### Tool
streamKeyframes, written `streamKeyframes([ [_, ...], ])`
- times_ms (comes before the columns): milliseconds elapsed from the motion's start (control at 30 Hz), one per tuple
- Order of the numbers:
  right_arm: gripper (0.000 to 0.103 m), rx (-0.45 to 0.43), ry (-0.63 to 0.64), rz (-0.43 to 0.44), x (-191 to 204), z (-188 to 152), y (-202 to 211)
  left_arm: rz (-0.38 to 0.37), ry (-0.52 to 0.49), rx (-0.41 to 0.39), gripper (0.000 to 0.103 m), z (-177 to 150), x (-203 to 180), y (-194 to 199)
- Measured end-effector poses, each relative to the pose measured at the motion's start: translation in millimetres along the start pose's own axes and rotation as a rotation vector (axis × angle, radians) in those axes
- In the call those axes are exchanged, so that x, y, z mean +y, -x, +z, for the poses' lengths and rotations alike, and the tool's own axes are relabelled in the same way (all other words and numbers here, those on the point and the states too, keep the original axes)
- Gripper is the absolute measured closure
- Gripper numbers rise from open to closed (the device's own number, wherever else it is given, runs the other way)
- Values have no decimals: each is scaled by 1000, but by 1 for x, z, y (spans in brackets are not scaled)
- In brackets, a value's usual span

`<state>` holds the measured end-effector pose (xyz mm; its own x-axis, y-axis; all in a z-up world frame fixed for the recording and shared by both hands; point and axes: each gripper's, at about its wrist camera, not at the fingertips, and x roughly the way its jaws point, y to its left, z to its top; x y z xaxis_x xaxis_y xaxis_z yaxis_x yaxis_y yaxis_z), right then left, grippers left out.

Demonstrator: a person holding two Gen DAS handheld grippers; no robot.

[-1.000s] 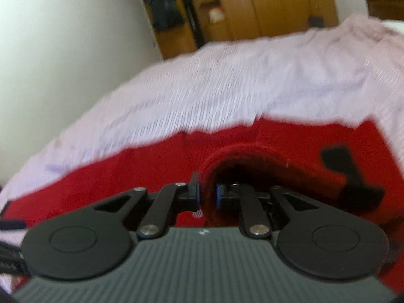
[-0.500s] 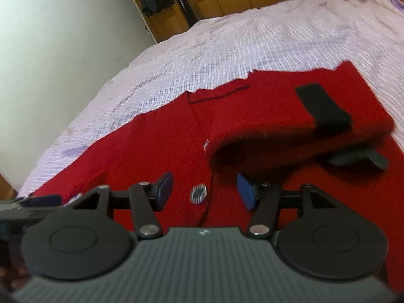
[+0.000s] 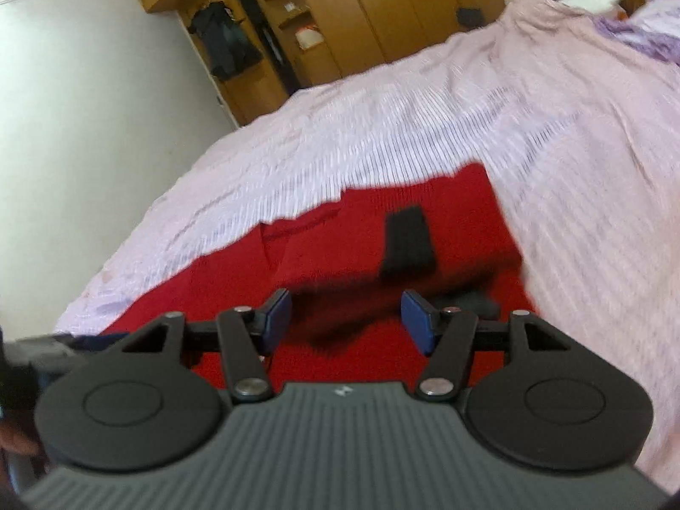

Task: Fold small clothes
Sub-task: 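Lift the sleeve with the right gripper and fold it across the cardigan body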

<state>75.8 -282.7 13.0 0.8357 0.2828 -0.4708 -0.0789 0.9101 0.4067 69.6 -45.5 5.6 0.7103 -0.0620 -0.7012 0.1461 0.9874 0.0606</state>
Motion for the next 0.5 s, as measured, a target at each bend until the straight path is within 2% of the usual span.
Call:
streamKeyframes([
  [67, 42, -1, 21, 2, -5, 17, -11, -26, 16, 17, 3, 4, -9, -7],
  [133, 42, -3, 39, -24, -10, 28, -23, -19, 15, 30, 3, 8, -20, -14],
  [267, 42, -42, 51, -106, -32, 24, -33, -1, -27, 35, 3, 17, -36, -24],
  [500, 42, -29, -9, -118, -66, 20, -37, -14, -155, -45, 3, 37, -63, -26],
])
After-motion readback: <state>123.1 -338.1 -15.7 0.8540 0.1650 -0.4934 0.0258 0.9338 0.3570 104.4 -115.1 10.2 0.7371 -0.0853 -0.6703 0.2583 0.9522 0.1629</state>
